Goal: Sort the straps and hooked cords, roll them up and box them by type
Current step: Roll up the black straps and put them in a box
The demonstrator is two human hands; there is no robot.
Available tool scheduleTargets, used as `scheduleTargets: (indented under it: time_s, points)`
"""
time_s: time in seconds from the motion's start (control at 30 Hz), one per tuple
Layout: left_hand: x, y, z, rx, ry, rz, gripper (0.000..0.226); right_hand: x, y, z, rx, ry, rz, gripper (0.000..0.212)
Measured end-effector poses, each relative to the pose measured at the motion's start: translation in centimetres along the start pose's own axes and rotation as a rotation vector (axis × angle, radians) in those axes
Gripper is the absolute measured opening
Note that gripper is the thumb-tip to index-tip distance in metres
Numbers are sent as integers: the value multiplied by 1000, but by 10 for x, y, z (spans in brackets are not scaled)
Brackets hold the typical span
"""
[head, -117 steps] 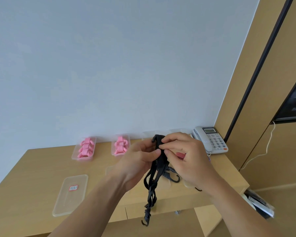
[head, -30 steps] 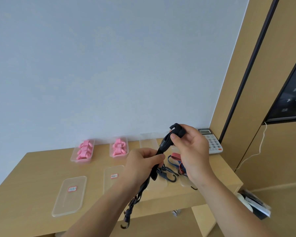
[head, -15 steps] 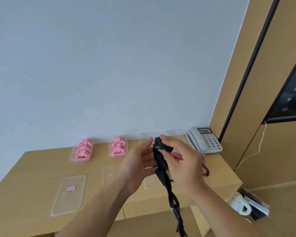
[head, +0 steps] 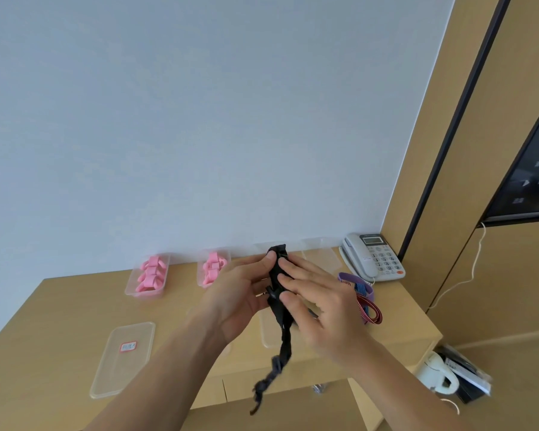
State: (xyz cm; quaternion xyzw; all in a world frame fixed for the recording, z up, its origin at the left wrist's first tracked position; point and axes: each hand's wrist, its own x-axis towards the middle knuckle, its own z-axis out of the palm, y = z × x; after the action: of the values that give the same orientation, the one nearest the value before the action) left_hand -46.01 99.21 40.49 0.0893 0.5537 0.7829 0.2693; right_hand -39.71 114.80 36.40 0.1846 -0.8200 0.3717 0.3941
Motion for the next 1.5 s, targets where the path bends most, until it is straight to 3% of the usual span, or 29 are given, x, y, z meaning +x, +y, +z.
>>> scheduleTargets:
  time_s: [0.1, 0.2, 0.3, 0.53, 0.83, 1.2, 1.5]
  points:
    - [2, -2, -1, 2, -13, -7, 27, 10, -6, -6, 178, 66, 227, 15]
    - [1, 1, 0, 45, -20, 30, 27, 20, -7, -9, 465, 118, 587, 35]
    - [-1, 6, -1, 128, -39, 82, 26, 26, -4, -11, 518, 81, 707, 46]
    - [1, 3, -4, 160, -9, 108, 26, 26, -1, -5, 412, -82, 668, 27]
    - [-3, 7, -1, 146, 15, 115, 23, 33, -12, -12, 658, -93, 863, 15]
    - [-2, 2, -3, 144, -9, 104, 19, 44, -8, -17, 775, -146, 975, 51]
    - [1, -4, 1, 121, -15, 79, 31, 48, -5, -20, 822, -108, 902, 31]
